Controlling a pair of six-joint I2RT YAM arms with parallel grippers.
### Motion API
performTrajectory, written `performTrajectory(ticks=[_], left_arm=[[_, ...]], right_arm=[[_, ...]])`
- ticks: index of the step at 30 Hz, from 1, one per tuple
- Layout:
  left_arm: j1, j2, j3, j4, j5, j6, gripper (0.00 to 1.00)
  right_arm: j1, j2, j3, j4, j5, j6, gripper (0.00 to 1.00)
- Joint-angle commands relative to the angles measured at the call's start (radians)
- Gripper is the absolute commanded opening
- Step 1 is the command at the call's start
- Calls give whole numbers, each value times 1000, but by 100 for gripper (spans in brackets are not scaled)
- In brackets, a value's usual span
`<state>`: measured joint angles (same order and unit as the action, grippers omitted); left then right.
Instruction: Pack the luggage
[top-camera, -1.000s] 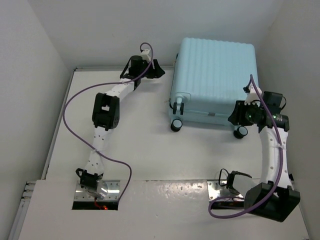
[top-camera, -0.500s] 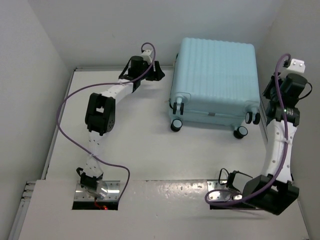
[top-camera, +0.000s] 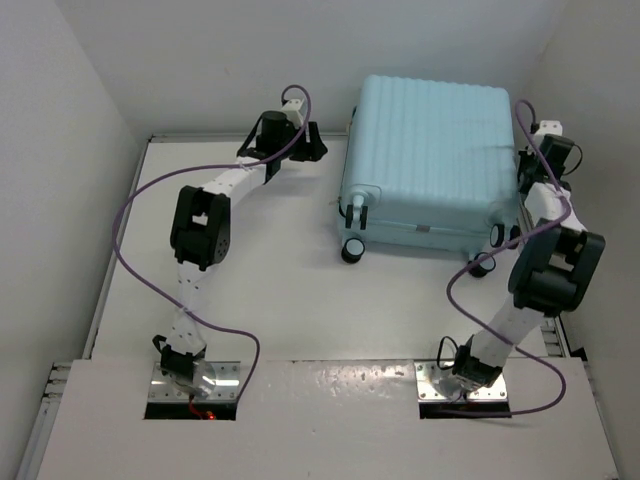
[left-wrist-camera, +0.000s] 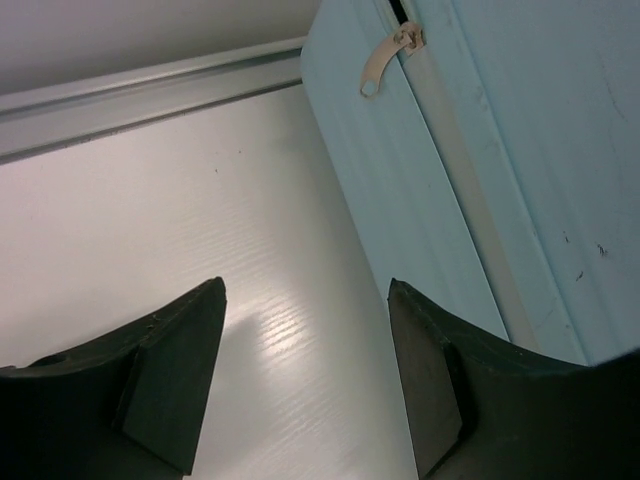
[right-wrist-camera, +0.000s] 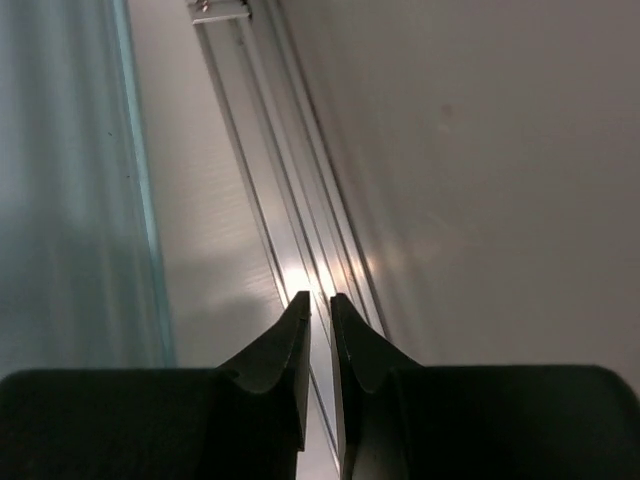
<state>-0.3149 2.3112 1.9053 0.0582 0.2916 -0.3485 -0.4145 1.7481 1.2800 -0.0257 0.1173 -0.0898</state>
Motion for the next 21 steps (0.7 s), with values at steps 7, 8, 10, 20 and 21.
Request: performTrajectory(ticks=[7,8,10,20,21], left_arm=[[-45,106,86,-30,47,77,68],[-46,106,86,-41,60,100,66],[-56,85,14,-52,113,164,60],[-108,-238,-529,189,394,420,48],[-124,-262,-554,189,403,456,47]], right_arm=[[-52,416,370,-98,-206,-78,15],[-59,444,490,-174,-264,-49,15],[-47,522,544,-197,-289,-30,18],[126,640,656,-240,-536,-237,45],[146,639,654,-238,-585,-255,46]])
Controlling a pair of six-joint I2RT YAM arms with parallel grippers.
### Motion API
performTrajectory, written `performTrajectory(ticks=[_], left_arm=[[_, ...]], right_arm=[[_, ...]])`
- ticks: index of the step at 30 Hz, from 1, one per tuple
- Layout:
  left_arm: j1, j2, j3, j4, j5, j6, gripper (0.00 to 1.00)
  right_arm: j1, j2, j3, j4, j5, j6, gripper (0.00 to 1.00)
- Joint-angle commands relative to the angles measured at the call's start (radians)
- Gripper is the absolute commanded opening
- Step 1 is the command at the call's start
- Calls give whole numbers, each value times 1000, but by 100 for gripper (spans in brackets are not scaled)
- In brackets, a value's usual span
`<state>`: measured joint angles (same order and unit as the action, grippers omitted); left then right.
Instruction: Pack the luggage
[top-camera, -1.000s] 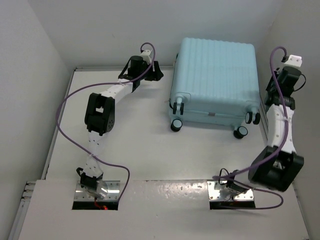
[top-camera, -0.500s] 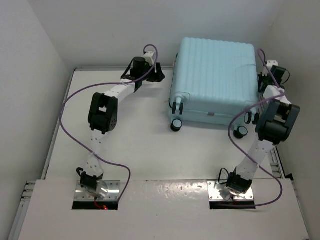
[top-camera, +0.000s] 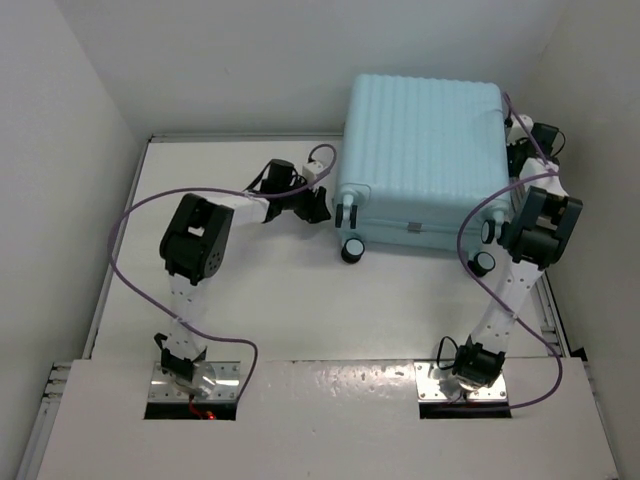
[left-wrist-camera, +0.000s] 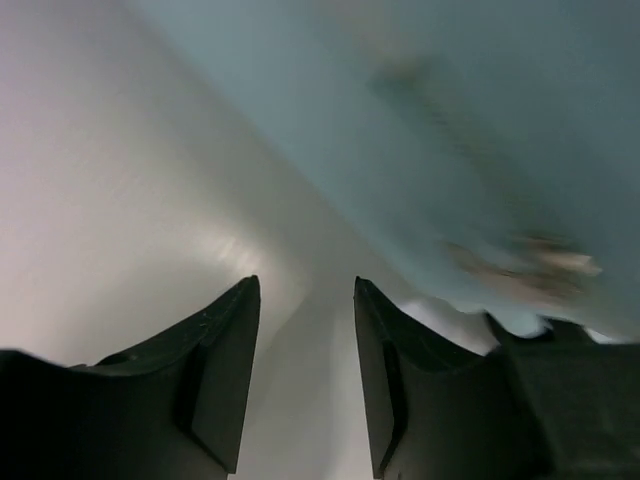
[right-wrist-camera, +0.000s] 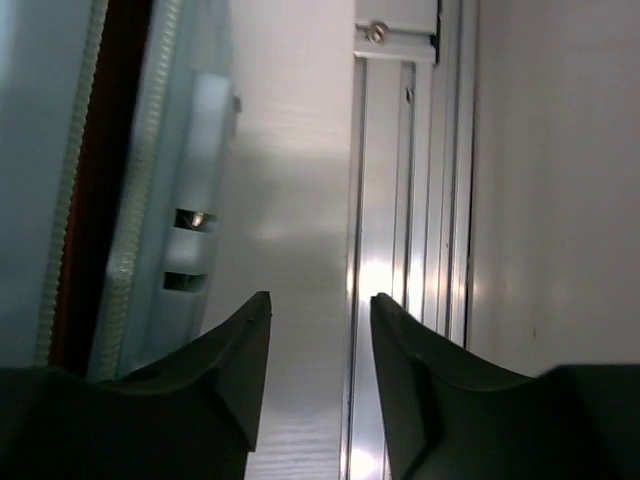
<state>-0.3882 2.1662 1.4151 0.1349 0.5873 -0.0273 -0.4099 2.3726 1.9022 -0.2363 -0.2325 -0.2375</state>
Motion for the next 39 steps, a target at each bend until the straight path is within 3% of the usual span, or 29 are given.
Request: performTrajectory(ticks=[1,7,13,21,26,28,32,35,39], left_arm=[[-81,-161,-114,132,108,191,47],[-161,-236,-212,245,69,218,47],[-231,-270,-274,338,51,191,47],[-388,-423,-485,374,36,378,47],[-489,-448,-518,414,-32,418,47],[-526,-431,-478,440,-44,418,47],[-558,-390,-398,459,-87,445,54],[-549,-423,-386,459,-153,391,66],[-488,-563,-442,433,-190,322,74]], right_arm=[[163,7,17,-26,-254,-132,47],[281,-44,-61,9,-349,-212,50],[298,-56,-78,-53,-433,-217,50],[401,-85,-109,-153,-605,-404,50],[503,-82,-115,-132,-666,-522,62],[531,-85,-135,-2,-662,-456,71],[549,-101,-132,353,-527,-228,76],[537,-119,-54,471,-375,-56,80],[459,-185,31,509,-156,154,80]])
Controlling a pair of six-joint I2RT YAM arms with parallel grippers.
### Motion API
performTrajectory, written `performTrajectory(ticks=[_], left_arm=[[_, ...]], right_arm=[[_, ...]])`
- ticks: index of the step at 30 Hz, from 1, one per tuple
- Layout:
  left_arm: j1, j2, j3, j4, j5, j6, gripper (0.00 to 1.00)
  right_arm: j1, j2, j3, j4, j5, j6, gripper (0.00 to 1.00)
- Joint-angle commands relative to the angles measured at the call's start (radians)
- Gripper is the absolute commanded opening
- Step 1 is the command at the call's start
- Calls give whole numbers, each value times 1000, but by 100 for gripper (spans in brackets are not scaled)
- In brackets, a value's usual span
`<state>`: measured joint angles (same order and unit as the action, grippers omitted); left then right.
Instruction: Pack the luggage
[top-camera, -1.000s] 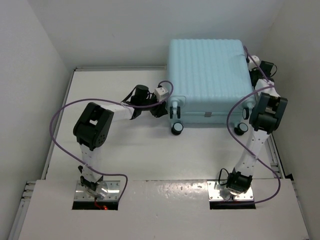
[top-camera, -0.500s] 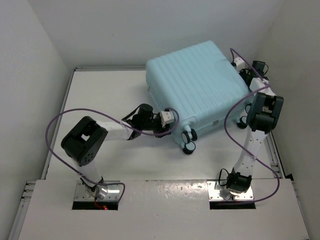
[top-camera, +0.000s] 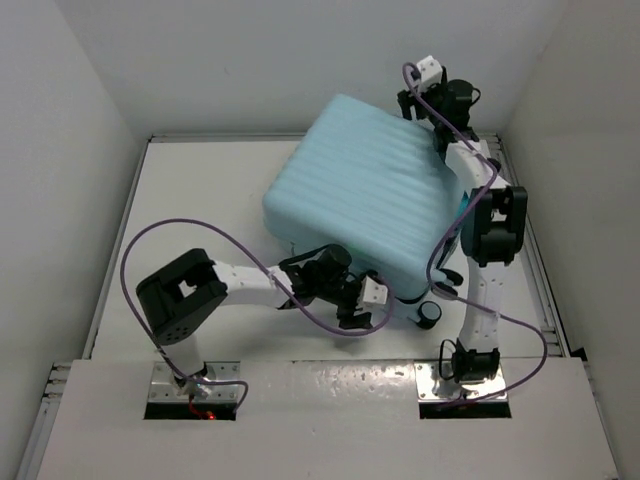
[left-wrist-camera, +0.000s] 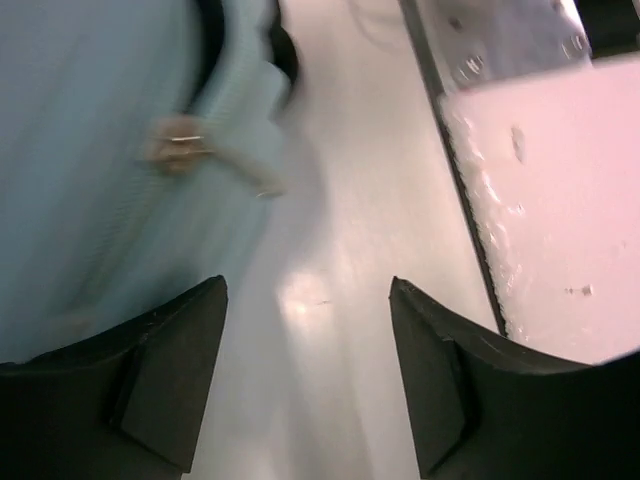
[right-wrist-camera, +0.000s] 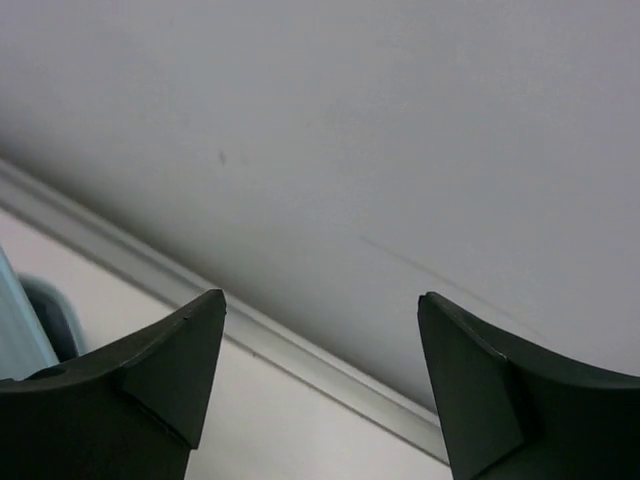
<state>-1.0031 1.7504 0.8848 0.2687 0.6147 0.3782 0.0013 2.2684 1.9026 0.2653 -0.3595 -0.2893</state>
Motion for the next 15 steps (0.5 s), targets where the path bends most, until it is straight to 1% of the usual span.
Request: performTrajectory(ticks=[1,2,3,4,5,6,7,8,9,10,11,12,13,14,15], left_arm=[[136,-187,69,299,-217,-84,74],[136,-268,31,290,-228,-84,76],[146,-310,16,268,-245,-84,77],[146,-348,2,258,-263,-84,77],[146,-383,-10,226,-263,-84,78],[158,-444,-10,201,-273,-93,78],[167,-472,-10,173,-273,-93,78],[167,-498,-10,135,-273,-108,78],[181,-526,-10,118,-273,-120,78],[196,-584,-10,106,-273,-130,80],[205,-610,-10,86,-273,-130,80],[218,-638,-10,76,-289,-157,80],[218,-663,-1,67,-343,-174,82],[227,-701,-1,67,-384,-195,82],[245,-712,29,44,-432,-243,83]], right_arm=[[33,-98,21,18,5,232,78],[23,-180,10,31,17,318,77],[-31,-208,-40,37,31,341,73],[-46,-275,-62,34,30,358,71],[-59,-343,-130,32,27,392,70],[-101,-413,-155,29,25,404,65],[-115,-450,-180,19,22,432,62],[-130,-563,-207,-1,16,458,60],[-167,-604,-294,-12,14,472,59],[-185,-645,-324,-29,11,475,59],[-213,-767,-403,-40,8,486,55],[-239,-811,-472,-50,10,490,52],[-251,-846,-528,-134,11,478,46],[-271,-915,-552,-170,28,466,43],[-297,-984,-610,-201,75,458,39]])
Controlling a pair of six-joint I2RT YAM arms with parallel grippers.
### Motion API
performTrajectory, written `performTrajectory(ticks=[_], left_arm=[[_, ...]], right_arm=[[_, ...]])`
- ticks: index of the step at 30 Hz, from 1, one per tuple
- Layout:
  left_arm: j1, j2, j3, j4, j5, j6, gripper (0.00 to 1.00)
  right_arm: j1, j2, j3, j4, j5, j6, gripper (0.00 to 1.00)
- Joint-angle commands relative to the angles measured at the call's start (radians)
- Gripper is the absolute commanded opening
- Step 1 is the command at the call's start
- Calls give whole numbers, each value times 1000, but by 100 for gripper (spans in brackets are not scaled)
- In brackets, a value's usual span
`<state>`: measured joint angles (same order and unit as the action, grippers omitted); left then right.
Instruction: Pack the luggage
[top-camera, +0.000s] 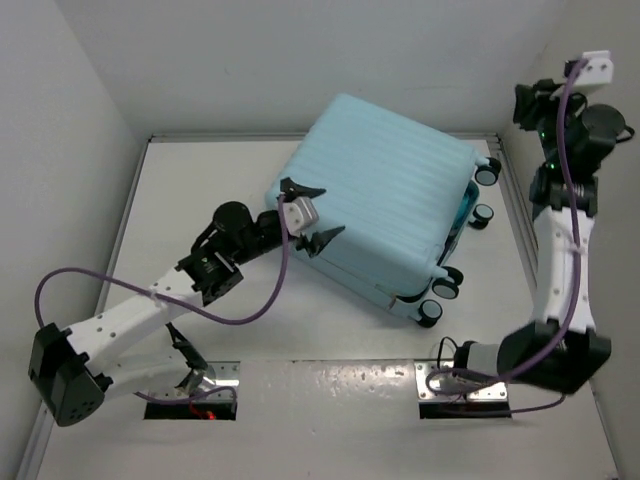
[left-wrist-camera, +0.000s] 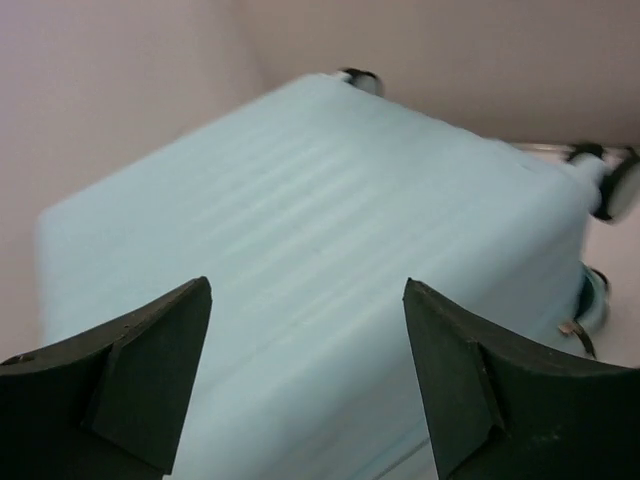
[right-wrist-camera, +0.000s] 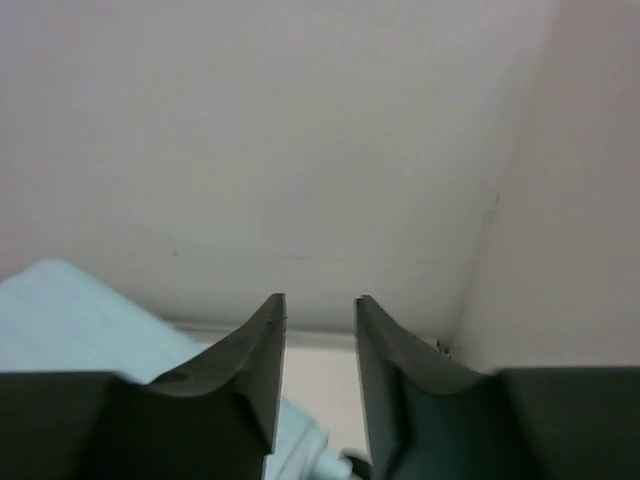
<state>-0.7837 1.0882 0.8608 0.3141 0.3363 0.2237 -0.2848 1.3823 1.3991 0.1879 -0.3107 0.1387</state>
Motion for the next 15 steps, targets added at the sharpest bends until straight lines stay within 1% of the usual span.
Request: performTrajectory(ticks=[1,2,3,4,5,6,7,8,9,10,11,12,13,14,15], left_arm=[[40,-50,73,-12,-259,-113,83],[55,-50,99,-26,-320,-138,83],[73,-9,131,-65,-380,-162,83],[128,24,218,-90,-429,-203,83],[165,63,269,-113,-481,-219,82],[208,106,321,-133,-482,-239,82],[310,207,436,-180,-482,-295,80],[366,261,492,-199,-420,-329,78],[418,316,548,-223,-375,-369,78],[466,435,663,-265,-317,-417,77],[533,503,729,-286,-204,-417,74],[555,579,807,-321,-162,-432,72],[573,661,898,-408,-107,-432,72],[595,753,1123,-476,-15,-402,66],[595,935,1238,-536,-5,-411,64]], right_arm=[[-26,-153,-136,-277,44,32,31],[-54,-175,-150,-333,64,33,28],[-82,-213,-164,-384,88,47,25],[-96,-241,-222,-519,96,50,21],[-118,-252,-241,-560,104,58,15],[-144,-264,-283,-588,148,68,13],[-157,-270,-314,-670,156,122,11],[-186,-264,-325,-727,163,148,6],[-213,-246,-337,-752,153,174,4],[-227,-217,-348,-807,142,246,2],[-255,-206,-367,-814,125,272,0],[-278,-181,-377,-817,108,298,0],[-289,-158,-385,-818,79,368,0],[-301,-132,-412,-820,70,386,0],[-303,-124,-422,-805,61,416,0]])
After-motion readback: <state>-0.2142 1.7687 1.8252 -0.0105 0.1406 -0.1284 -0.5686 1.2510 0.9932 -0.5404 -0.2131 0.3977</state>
